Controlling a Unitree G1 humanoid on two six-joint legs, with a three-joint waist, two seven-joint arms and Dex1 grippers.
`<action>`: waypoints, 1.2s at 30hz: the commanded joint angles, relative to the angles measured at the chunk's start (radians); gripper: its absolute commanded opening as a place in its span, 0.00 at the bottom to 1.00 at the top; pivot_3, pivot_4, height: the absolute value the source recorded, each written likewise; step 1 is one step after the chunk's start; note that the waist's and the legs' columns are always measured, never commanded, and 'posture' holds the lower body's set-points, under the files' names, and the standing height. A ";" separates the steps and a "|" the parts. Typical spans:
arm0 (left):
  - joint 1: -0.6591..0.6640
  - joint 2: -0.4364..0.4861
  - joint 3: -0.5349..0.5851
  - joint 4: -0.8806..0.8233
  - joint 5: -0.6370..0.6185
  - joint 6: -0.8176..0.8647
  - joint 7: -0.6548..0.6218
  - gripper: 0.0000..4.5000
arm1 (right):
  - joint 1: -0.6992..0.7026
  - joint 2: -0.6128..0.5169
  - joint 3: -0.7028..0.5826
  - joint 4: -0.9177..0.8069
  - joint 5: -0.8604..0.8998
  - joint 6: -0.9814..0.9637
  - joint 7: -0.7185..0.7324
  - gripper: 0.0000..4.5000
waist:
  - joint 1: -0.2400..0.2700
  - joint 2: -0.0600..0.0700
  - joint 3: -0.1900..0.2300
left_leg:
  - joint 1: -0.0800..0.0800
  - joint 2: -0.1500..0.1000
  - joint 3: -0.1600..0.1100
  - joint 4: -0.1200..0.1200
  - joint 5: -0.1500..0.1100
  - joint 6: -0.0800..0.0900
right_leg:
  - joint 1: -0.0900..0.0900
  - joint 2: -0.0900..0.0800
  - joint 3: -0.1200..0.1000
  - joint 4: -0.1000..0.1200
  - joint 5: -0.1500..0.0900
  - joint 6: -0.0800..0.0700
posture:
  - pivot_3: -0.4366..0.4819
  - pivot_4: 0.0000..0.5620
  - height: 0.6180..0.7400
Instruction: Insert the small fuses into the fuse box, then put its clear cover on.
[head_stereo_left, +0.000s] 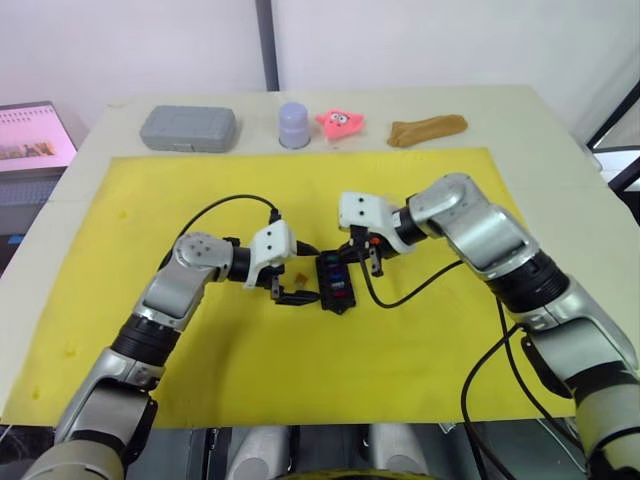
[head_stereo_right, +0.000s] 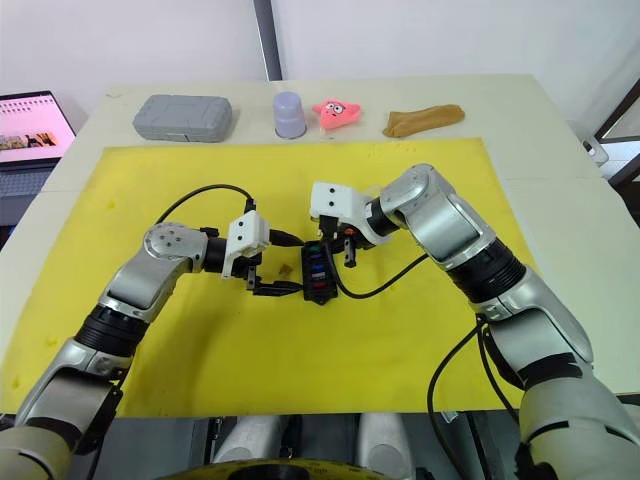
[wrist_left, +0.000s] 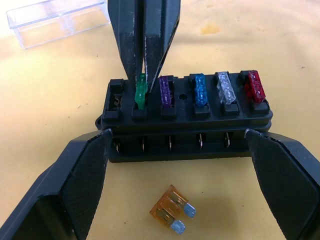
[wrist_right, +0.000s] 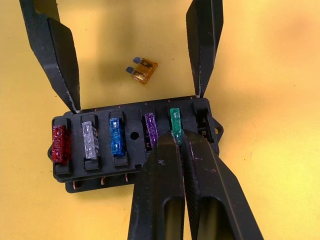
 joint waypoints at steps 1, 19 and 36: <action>-0.004 -0.006 0.011 -0.044 -0.010 -0.021 -0.004 0.99 | -0.017 0.010 0.007 -0.004 -0.018 -0.018 0.010 0.00 | 0.000 0.000 0.000 | 0.000 0.000 0.000 0.000 0.000 0.000 | 0.000 0.000 0.000 0.000 0.000 0.000 | 0.48 0.27 1.00; -0.004 0.013 0.018 -0.013 0.005 -0.062 -0.005 1.00 | -0.054 -0.002 -0.034 -0.005 -0.031 -0.025 0.054 0.32 | -0.001 0.000 0.000 | 0.000 0.000 0.000 0.000 0.000 0.000 | 0.000 0.000 0.000 0.000 0.000 0.000 | 0.48 0.27 1.00; -0.014 0.012 0.019 0.013 0.019 -0.087 -0.001 1.00 | -0.033 -0.005 -0.133 -0.037 0.050 -0.056 0.080 0.01 | -0.001 0.000 0.000 | 0.000 0.000 0.000 0.000 0.000 0.000 | 0.000 0.000 0.000 0.000 0.000 0.000 | 0.48 0.27 1.00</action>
